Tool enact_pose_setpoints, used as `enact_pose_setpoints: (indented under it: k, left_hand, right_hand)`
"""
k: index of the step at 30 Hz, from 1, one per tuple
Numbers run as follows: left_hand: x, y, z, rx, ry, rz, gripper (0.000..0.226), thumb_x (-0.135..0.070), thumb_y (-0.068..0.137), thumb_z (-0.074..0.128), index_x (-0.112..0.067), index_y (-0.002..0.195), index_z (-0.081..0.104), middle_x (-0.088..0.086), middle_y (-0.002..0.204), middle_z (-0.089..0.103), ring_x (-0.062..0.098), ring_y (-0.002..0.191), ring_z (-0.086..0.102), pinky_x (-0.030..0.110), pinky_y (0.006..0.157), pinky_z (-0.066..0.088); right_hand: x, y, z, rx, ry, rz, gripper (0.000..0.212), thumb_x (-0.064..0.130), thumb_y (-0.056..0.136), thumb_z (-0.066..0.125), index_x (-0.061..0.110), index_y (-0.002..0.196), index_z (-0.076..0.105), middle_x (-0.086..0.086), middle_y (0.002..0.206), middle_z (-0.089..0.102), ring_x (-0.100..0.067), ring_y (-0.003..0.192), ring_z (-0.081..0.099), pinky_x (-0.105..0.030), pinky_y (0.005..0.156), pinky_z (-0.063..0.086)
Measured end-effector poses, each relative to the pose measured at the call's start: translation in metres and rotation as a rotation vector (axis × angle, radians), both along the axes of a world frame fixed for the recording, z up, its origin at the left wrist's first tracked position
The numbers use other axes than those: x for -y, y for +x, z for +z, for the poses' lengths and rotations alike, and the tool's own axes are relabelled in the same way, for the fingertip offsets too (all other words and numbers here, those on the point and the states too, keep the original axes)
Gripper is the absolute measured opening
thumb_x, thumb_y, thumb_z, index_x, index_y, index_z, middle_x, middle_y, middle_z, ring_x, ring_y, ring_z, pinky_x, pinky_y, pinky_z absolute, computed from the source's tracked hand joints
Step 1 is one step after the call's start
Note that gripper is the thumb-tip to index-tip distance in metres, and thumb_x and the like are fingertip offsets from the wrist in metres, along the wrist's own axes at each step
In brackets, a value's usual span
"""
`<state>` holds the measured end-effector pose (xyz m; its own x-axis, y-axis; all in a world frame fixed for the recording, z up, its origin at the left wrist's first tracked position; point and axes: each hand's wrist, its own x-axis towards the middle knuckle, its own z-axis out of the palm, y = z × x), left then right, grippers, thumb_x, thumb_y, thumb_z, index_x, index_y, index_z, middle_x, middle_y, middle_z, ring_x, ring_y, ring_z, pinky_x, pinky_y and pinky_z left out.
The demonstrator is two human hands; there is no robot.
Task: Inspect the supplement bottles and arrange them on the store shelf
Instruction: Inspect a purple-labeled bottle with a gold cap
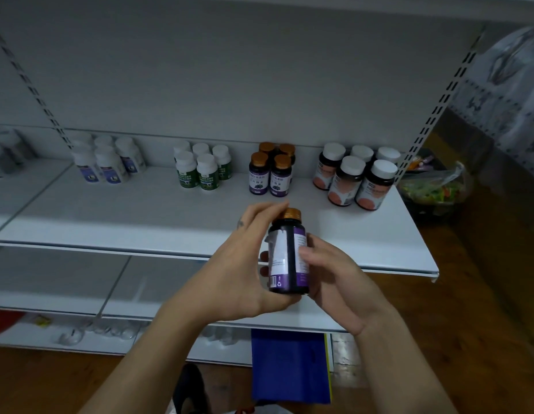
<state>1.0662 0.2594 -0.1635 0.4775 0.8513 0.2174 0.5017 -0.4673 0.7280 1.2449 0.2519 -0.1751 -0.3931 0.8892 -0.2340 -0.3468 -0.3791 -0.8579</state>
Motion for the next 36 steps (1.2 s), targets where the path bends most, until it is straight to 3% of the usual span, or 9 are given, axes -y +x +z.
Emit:
enact_pose_setpoints:
  k: [2, 4, 10, 17, 19, 23, 28, 33, 36]
  left_hand:
    - [0.000, 0.003, 0.000, -0.040, 0.058, 0.006, 0.111, -0.037, 0.061, 0.086, -0.028, 0.152, 0.022, -0.018, 0.144, 0.025, 0.004, 0.131, 0.039, 0.021, 0.105, 0.040]
    - [0.000, 0.005, -0.003, -0.002, 0.027, 0.002, 0.115, -0.036, 0.061, 0.085, -0.031, 0.153, 0.016, -0.019, 0.146, 0.025, 0.005, 0.134, 0.037, 0.024, 0.107, 0.040]
    - [0.000, 0.004, -0.008, 0.099, -0.131, 0.014, 0.129, -0.031, 0.060, 0.092, -0.049, 0.150, 0.001, -0.032, 0.148, 0.023, -0.012, 0.136, 0.026, 0.003, 0.104, 0.026]
    - [-0.003, 0.014, -0.010, 0.095, -0.147, -0.026, 0.120, -0.029, 0.060, 0.093, -0.037, 0.151, 0.015, -0.020, 0.146, 0.030, -0.004, 0.134, 0.035, 0.004, 0.095, 0.035]
    - [-0.005, 0.017, -0.011, 0.058, -0.109, -0.016, 0.117, -0.032, 0.059, 0.092, -0.033, 0.151, 0.020, -0.018, 0.144, 0.030, -0.003, 0.132, 0.037, 0.005, 0.097, 0.036]
    - [-0.007, 0.022, -0.019, -0.052, -0.021, -0.010, 0.117, -0.041, 0.059, 0.089, -0.030, 0.151, 0.018, -0.019, 0.144, 0.022, -0.003, 0.131, 0.034, 0.008, 0.103, 0.032]
    - [-0.004, 0.023, -0.031, 0.076, -0.184, -0.024, 0.124, -0.055, 0.059, 0.084, -0.037, 0.154, 0.006, -0.023, 0.150, 0.019, -0.003, 0.139, 0.027, 0.011, 0.109, 0.030]
    - [0.000, 0.023, -0.038, 0.121, -0.300, 0.012, 0.108, -0.056, 0.065, 0.078, -0.042, 0.152, 0.016, -0.028, 0.148, 0.034, -0.007, 0.134, 0.037, 0.016, 0.108, 0.036]
    - [0.000, 0.023, -0.042, 0.116, -0.307, 0.034, 0.096, -0.056, 0.070, 0.074, -0.042, 0.150, 0.024, -0.025, 0.140, 0.042, -0.003, 0.129, 0.044, 0.022, 0.105, 0.040]
  right_hand:
    - [-0.002, -0.002, -0.001, 0.203, 0.066, 0.001, 0.046, 0.025, 0.078, 0.073, 0.017, 0.122, 0.065, -0.013, 0.120, 0.068, -0.031, 0.113, 0.063, -0.040, 0.092, 0.055]
    - [-0.005, -0.001, -0.002, 0.224, 0.065, -0.016, 0.045, 0.020, 0.074, 0.079, 0.017, 0.118, 0.067, -0.013, 0.117, 0.069, -0.032, 0.111, 0.064, -0.038, 0.089, 0.056]
    - [-0.005, 0.010, -0.007, -0.091, -0.054, -0.028, 0.072, 0.010, 0.065, 0.077, 0.002, 0.132, 0.051, -0.025, 0.117, 0.064, -0.036, 0.103, 0.064, -0.047, 0.091, 0.053]
    - [-0.004, 0.017, -0.014, -0.360, -0.081, 0.024, 0.078, 0.010, 0.060, 0.085, 0.000, 0.131, 0.053, -0.027, 0.114, 0.066, -0.040, 0.101, 0.068, -0.046, 0.080, 0.058]
    - [-0.005, 0.019, -0.019, -0.321, -0.083, 0.004, 0.069, 0.014, 0.063, 0.085, 0.005, 0.127, 0.060, -0.024, 0.116, 0.066, -0.037, 0.103, 0.067, -0.046, 0.086, 0.057]
    - [-0.006, 0.022, -0.026, 0.044, -0.031, -0.028, 0.050, 0.013, 0.074, 0.073, 0.012, 0.123, 0.063, -0.018, 0.119, 0.067, -0.031, 0.110, 0.065, -0.037, 0.088, 0.056]
    - [-0.003, 0.027, -0.039, -0.088, -0.079, -0.133, 0.057, 0.009, 0.071, 0.073, 0.010, 0.126, 0.059, -0.017, 0.112, 0.068, -0.029, 0.100, 0.067, -0.044, 0.086, 0.055]
    - [0.001, 0.033, -0.054, -0.172, -0.139, -0.172, 0.057, 0.006, 0.076, 0.063, 0.006, 0.132, 0.054, -0.032, 0.127, 0.057, -0.051, 0.119, 0.054, -0.062, 0.105, 0.039]
    - [0.002, 0.032, -0.053, -0.195, -0.122, -0.196, 0.057, 0.004, 0.077, 0.060, 0.007, 0.133, 0.052, -0.035, 0.129, 0.054, -0.049, 0.120, 0.055, -0.062, 0.106, 0.039]
